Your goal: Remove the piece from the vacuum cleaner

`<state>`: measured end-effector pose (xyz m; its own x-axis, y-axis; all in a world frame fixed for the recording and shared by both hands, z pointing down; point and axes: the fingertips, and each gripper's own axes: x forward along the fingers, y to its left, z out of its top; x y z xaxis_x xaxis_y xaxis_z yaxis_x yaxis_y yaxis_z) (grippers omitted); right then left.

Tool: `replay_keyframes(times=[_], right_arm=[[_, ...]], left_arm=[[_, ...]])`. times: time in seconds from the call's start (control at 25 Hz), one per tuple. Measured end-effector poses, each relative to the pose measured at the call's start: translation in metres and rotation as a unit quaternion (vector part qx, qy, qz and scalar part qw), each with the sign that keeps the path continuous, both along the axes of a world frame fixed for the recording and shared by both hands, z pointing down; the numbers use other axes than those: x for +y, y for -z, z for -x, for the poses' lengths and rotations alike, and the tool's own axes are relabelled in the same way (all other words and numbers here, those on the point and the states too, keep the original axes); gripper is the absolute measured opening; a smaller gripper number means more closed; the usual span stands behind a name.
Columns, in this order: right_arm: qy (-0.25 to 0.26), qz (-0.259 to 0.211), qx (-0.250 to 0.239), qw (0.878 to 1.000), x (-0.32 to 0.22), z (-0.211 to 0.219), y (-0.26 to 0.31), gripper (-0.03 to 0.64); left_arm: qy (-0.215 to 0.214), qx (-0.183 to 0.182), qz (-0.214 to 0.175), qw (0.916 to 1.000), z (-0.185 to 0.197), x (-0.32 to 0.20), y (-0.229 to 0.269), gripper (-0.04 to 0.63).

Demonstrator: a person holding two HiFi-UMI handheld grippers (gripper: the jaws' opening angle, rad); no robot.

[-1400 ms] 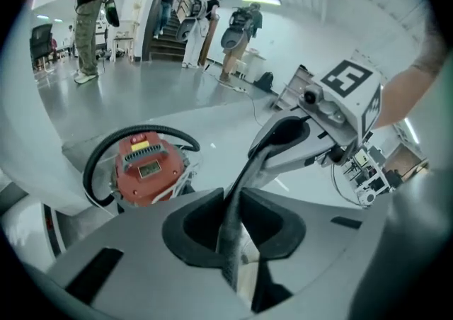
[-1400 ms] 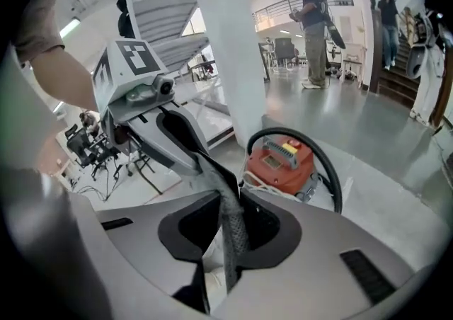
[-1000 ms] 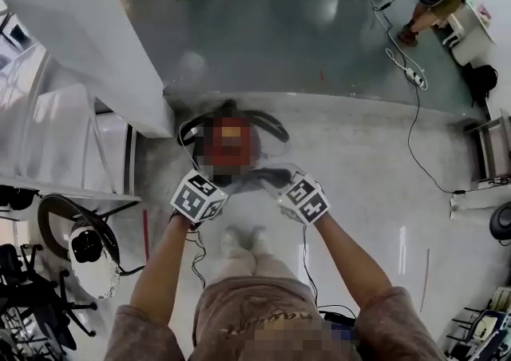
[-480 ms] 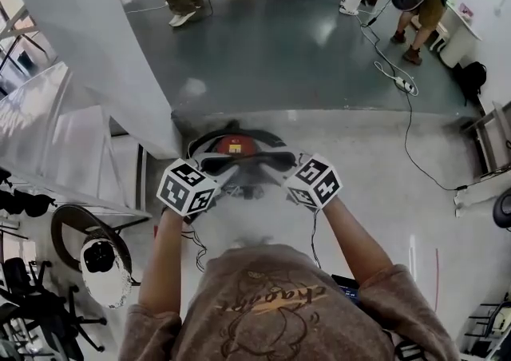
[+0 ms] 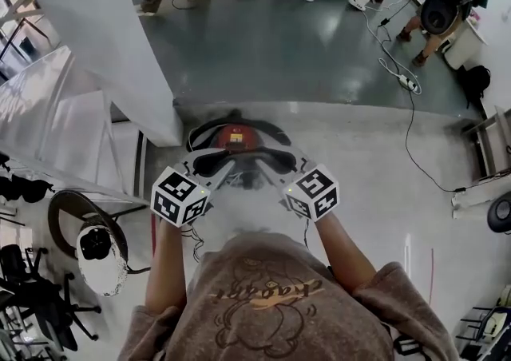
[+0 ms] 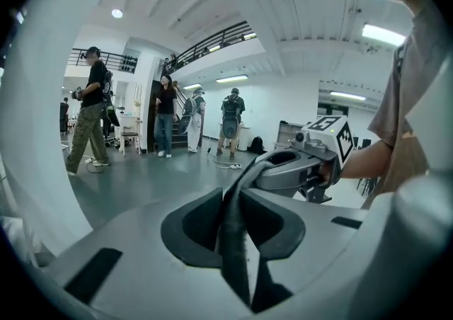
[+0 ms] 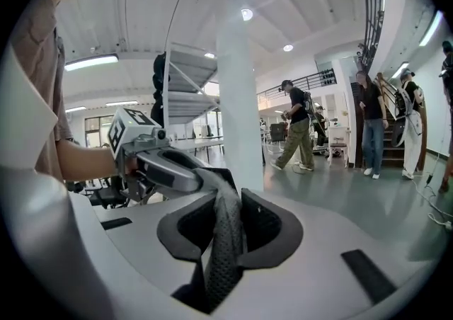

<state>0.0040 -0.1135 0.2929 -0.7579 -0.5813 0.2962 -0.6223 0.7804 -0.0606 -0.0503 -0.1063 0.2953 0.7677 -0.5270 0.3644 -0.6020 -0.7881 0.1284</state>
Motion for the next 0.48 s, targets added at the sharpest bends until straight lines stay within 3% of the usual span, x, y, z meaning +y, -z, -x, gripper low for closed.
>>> replay_keyframes(times=[0.48], right_arm=[[-0.019, 0.041, -0.031, 0.998, 0.010, -0.014, -0.032, 0.071]], left_arm=[[0.021, 0.040, 0.036, 0.9983, -0.011, 0.010, -0.032, 0.069]])
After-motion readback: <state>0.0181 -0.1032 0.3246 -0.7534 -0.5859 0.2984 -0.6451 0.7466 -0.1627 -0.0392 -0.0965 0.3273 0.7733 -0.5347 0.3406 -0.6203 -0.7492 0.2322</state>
